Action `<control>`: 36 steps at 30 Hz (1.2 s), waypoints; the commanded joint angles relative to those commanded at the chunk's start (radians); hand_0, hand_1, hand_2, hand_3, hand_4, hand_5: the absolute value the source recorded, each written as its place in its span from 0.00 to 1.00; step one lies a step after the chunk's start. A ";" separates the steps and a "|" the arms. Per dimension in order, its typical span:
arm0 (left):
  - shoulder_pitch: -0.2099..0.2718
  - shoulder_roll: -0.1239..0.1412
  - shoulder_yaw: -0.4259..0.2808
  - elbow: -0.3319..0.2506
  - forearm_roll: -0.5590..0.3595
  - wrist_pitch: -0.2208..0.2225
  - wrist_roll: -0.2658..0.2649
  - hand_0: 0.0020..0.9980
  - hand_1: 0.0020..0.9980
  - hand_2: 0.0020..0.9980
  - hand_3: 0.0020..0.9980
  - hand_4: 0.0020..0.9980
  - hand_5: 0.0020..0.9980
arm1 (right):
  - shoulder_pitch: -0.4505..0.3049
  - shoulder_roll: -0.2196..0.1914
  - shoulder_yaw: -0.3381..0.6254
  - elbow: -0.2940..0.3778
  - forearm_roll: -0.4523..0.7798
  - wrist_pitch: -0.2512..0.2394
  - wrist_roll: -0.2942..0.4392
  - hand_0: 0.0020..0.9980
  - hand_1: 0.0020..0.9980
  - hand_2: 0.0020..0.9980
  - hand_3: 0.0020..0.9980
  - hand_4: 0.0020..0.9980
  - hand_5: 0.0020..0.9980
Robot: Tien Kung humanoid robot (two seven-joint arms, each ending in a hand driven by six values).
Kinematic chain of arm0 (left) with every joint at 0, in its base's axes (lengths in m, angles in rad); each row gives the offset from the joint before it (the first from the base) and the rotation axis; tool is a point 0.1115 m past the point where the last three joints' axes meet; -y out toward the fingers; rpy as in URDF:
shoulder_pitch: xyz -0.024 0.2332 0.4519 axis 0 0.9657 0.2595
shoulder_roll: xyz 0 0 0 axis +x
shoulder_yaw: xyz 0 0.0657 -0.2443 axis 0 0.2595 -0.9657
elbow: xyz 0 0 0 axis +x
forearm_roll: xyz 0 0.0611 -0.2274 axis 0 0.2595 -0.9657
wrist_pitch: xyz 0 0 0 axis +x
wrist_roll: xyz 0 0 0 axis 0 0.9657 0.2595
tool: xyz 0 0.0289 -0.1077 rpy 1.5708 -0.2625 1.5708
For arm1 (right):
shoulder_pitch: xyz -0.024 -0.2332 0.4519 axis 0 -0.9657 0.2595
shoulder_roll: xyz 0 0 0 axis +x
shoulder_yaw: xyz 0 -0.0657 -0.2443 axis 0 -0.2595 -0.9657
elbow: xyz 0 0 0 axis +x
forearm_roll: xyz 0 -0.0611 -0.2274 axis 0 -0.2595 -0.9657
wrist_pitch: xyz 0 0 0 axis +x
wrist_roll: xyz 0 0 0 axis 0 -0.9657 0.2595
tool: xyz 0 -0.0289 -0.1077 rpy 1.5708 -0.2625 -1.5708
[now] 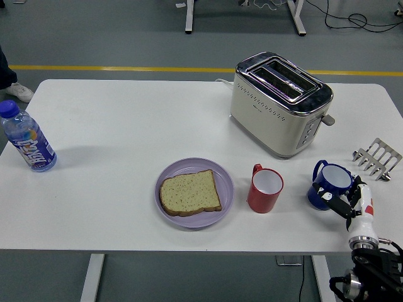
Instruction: Pick up the cup,pour liquid into bread,place the cup on the desk
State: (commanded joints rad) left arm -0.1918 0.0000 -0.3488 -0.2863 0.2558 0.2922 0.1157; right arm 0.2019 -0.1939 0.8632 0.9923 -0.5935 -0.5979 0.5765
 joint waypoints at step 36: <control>0.006 0.000 -0.019 0.000 0.036 -0.003 0.010 0.68 0.68 0.70 0.54 0.25 1.00 | -0.043 -0.021 0.079 0.121 0.020 -0.047 0.042 0.40 0.36 0.47 0.46 0.72 0.16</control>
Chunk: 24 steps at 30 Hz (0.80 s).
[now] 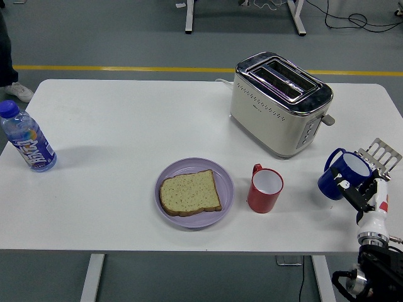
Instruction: Pick up the cup,pour liquid into bread,place the cup on the desk
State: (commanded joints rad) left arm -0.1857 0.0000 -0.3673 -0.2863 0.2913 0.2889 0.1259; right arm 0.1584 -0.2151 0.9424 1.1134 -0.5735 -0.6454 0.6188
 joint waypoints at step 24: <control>-0.001 0.003 0.014 0.000 -0.023 0.002 -0.009 0.68 0.68 0.70 0.54 0.25 1.00 | 0.014 -0.043 0.063 0.256 -0.681 0.000 -0.381 0.32 0.30 0.44 0.45 0.72 0.16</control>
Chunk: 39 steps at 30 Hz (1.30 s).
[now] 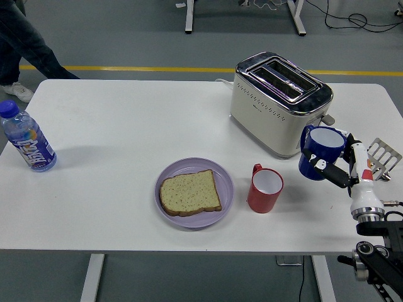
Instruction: Pick up the cup,pour liquid into bread,place the cup on the desk
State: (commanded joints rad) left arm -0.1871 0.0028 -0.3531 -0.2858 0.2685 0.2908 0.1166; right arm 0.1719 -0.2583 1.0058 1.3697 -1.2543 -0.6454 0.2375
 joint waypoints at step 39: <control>-0.013 0.007 0.028 0.001 -0.056 0.012 -0.018 0.68 0.68 0.70 0.54 0.25 1.00 | 0.444 -0.002 -0.342 0.065 -0.855 0.306 -0.478 0.27 0.26 0.43 0.43 0.69 0.11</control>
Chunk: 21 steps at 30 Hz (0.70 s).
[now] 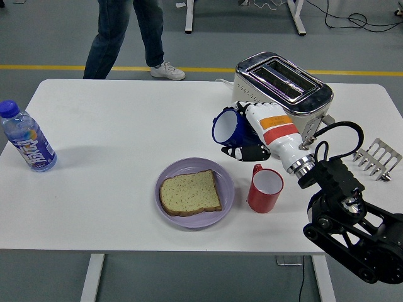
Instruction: Pick up the cup,pour liquid into bread,place the cup on the desk
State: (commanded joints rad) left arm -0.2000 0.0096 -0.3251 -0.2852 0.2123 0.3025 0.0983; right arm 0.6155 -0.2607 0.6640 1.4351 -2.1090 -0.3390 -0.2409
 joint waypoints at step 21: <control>0.006 0.000 -0.006 0.001 0.006 0.001 0.005 0.68 0.68 0.70 0.54 0.25 1.00 | 0.307 -0.041 -0.340 -0.010 -0.160 0.266 -0.093 0.26 0.26 0.42 0.44 0.70 0.12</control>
State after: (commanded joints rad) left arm -0.1939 0.0100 -0.3311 -0.2842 0.2178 0.3039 0.1033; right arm 0.9225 -0.3015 0.3237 1.4252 -2.2689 -0.0733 -0.3335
